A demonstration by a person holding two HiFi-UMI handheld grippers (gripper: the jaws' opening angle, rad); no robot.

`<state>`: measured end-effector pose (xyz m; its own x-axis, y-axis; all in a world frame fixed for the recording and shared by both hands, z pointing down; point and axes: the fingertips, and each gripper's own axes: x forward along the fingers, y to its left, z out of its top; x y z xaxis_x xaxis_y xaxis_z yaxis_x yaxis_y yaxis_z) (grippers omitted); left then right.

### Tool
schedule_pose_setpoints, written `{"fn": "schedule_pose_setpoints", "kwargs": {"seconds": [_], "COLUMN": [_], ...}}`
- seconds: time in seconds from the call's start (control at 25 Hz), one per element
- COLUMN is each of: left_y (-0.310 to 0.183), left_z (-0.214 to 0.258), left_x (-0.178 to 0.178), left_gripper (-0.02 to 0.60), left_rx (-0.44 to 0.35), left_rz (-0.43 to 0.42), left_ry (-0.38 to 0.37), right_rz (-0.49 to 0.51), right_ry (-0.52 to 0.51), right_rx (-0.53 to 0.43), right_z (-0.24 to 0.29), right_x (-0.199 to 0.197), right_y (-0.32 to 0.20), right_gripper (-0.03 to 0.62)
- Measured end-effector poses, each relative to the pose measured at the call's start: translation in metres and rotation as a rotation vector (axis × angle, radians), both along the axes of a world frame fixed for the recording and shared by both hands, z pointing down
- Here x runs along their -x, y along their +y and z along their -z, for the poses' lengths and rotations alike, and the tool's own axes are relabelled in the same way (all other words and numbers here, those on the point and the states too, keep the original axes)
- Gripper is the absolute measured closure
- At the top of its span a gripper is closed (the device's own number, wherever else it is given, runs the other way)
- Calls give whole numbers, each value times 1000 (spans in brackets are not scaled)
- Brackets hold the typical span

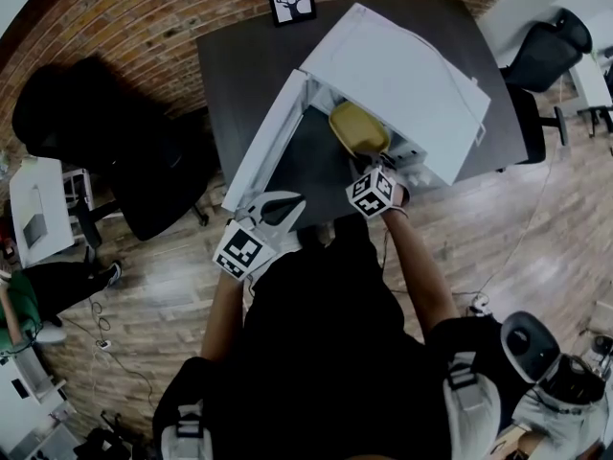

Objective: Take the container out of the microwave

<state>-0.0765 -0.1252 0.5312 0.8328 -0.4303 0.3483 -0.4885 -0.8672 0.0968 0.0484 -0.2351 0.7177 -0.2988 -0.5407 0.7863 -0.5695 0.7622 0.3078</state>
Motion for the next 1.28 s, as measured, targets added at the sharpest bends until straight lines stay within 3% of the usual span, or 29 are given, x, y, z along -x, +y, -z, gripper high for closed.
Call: {"fn": "schedule_pose_setpoints", "kwargs": {"seconds": [0.8, 1.08, 1.28], "left_y": [-11, -6, 0], "left_z": [0, 6, 5], "left_x": [-13, -13, -10], "left_gripper": [580, 580, 580], "left_rx": [3, -39, -14], "left_rz": [0, -22, -6], "left_ry": [30, 24, 34], "right_rz": [140, 189, 218], "right_ry": [0, 2, 18], "right_rx": [-40, -47, -62], "right_z": [38, 59, 76], "right_x": [10, 13, 10], "right_y": [44, 65, 81], "right_gripper": [566, 569, 569]}}
